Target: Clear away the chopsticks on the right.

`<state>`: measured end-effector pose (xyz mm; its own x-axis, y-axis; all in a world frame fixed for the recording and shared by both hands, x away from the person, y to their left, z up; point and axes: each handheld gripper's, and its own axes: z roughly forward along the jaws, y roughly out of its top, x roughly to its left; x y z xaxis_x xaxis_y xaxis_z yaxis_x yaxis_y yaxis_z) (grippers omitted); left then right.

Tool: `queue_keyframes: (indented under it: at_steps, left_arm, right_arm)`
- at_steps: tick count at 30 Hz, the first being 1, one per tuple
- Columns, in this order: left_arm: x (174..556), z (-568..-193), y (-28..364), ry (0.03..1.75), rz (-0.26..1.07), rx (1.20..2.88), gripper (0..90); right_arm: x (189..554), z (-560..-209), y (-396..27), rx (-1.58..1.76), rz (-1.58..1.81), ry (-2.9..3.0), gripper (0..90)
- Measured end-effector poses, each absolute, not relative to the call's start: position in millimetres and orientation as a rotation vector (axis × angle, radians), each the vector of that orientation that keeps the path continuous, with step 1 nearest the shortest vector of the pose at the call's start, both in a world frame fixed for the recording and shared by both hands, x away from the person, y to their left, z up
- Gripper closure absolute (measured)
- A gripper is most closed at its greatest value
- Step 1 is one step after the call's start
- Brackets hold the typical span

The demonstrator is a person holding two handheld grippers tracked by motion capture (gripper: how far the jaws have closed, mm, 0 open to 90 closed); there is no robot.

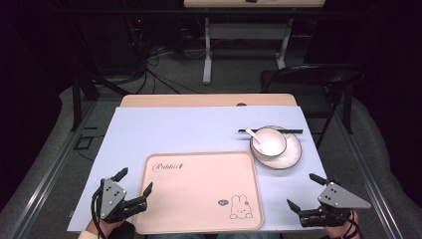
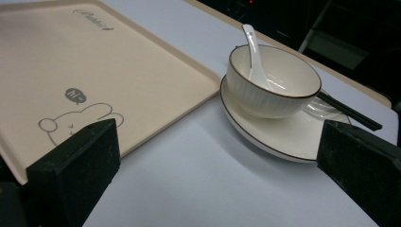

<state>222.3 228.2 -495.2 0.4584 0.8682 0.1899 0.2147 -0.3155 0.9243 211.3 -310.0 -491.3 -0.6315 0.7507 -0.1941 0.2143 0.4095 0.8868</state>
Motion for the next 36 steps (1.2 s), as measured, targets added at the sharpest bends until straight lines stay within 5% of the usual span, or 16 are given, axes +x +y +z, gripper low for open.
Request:
queue_keyframes:
  at_steps: [19, 36]
  left_arm:
    - [221.2, -494.7, 226.9, 0.923, 0.897, 1.810, 15.6]
    - [220.5, -495.0, 227.8, 0.929, 0.900, 1.807, 15.6]
  right_arm:
    - [248.7, -470.9, -321.6, 0.836, 1.032, 2.322, 0.5]
    - [329.4, -443.8, -334.6, 0.698, 0.870, 2.555, 0.0]
